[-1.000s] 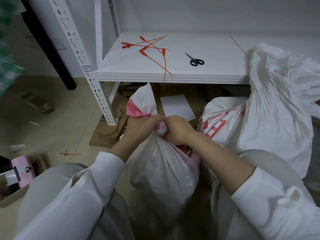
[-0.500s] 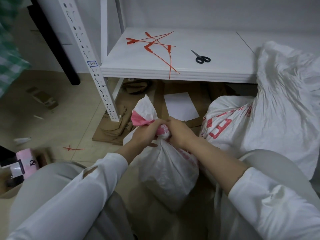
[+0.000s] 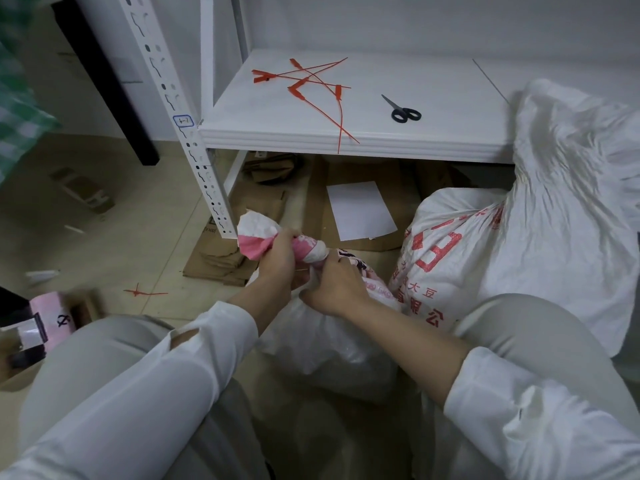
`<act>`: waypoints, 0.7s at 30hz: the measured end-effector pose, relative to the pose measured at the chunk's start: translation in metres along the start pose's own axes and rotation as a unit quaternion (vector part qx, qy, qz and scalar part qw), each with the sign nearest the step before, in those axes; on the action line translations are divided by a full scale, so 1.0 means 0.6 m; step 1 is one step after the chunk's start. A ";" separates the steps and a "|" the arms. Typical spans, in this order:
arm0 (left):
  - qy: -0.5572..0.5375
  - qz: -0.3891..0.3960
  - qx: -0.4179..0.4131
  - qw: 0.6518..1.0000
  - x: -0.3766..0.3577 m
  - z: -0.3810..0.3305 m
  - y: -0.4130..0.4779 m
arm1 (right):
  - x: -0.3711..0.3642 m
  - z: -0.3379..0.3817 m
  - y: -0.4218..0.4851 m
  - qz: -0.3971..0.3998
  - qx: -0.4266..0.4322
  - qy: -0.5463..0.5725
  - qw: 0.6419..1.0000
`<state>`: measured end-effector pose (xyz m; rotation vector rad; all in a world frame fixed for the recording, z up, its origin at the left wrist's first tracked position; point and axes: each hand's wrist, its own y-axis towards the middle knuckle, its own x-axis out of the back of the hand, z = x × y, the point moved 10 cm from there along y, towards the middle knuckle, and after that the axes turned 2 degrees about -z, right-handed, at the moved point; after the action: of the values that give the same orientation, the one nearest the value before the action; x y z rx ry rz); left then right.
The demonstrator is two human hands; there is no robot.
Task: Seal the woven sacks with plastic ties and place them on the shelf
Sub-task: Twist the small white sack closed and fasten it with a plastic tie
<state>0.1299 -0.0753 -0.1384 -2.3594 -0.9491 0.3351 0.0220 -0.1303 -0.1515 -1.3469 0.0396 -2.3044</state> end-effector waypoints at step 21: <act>0.110 0.132 -0.091 0.981 -0.049 -0.038 -0.021 | 0.093 -0.008 0.023 -0.229 0.053 0.083 0.968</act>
<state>0.1111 -0.0978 -0.1120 -2.6311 -0.5846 0.0851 0.0002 -0.1664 -0.1120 -1.1992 -0.3753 -2.7499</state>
